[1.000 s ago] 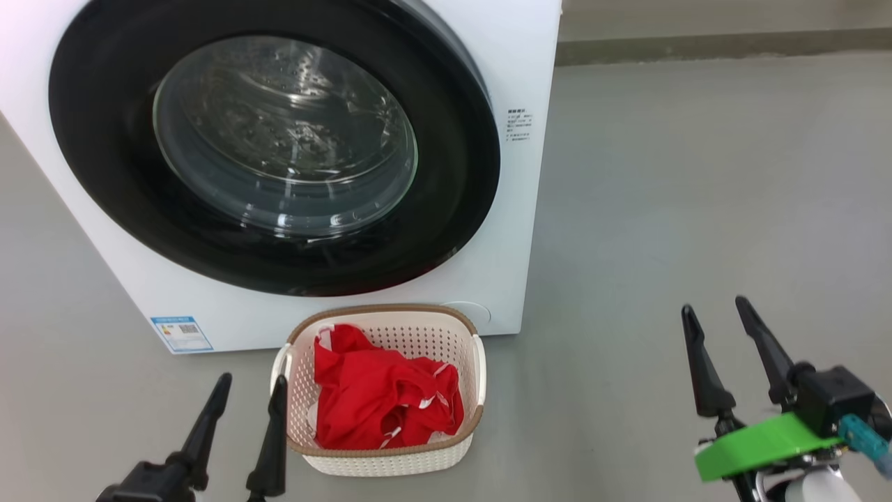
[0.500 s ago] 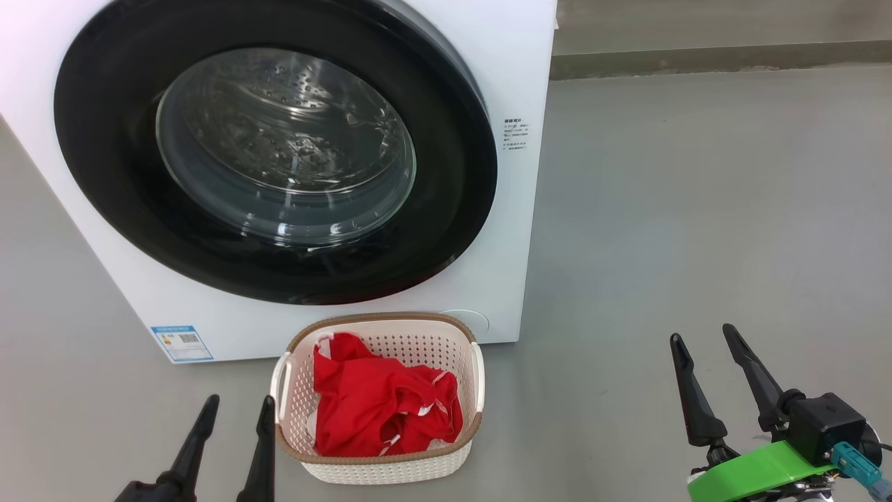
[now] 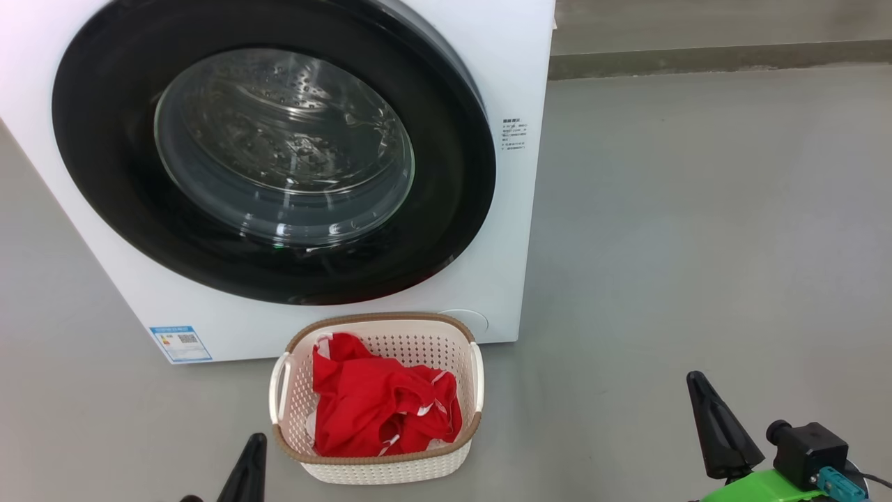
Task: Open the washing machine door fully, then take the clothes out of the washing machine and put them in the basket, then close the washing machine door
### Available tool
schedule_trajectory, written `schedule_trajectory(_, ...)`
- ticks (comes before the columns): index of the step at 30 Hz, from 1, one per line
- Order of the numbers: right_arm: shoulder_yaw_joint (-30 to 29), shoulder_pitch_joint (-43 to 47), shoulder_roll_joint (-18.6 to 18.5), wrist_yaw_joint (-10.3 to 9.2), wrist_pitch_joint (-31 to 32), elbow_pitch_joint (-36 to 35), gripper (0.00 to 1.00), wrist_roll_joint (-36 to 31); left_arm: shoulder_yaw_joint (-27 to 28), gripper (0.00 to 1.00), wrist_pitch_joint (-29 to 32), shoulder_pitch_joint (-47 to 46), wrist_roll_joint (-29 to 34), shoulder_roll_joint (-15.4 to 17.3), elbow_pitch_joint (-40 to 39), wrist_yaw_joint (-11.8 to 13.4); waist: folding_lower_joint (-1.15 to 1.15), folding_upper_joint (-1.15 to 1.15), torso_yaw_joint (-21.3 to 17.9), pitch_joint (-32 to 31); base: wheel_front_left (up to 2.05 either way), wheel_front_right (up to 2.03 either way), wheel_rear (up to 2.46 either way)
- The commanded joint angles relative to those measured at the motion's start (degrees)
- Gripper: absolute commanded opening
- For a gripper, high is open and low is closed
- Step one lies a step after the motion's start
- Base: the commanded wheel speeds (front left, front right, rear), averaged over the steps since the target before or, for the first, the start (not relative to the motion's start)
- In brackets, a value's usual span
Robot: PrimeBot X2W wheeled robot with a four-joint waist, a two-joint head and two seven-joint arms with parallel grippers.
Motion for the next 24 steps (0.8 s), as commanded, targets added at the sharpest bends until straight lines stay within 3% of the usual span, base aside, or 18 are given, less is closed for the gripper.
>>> schedule_trajectory(1, -0.17, -1.62, -0.43, 0.00, 0.24, -1.44, 0.00, 1.91, 0.46, 0.00, 0.36, -1.45, -1.62, 0.33, -1.19, -0.01, 0.06, 0.00, 0.00, 0.02, 0.00, 0.00, 0.00)
schedule_trajectory(5, -0.31, -1.74, -0.46, 0.00, 0.75, -1.48, 0.00, 3.80, 0.61, 0.00, 0.86, -1.58, -3.60, 0.35, -1.23, -0.02, 0.12, 0.00, 0.00, 0.00, 0.00, 0.00, 0.00)
schedule_trajectory(9, -0.47, -2.02, -0.49, -0.01, 1.41, -1.39, 0.00, 6.30, 0.78, 0.00, 1.48, -1.86, -6.23, 0.37, -1.15, -0.04, 0.01, 0.00, -0.01, 0.21, 0.00, 0.00, 0.00)
schedule_trajectory(24, -1.15, -3.06, -0.63, -0.01, 3.94, -1.20, 0.00, 15.68, 1.53, 0.00, 3.90, -2.99, -16.07, 0.45, -0.90, -0.09, 0.00, 0.00, -0.04, 0.63, 0.00, 0.00, 0.00)
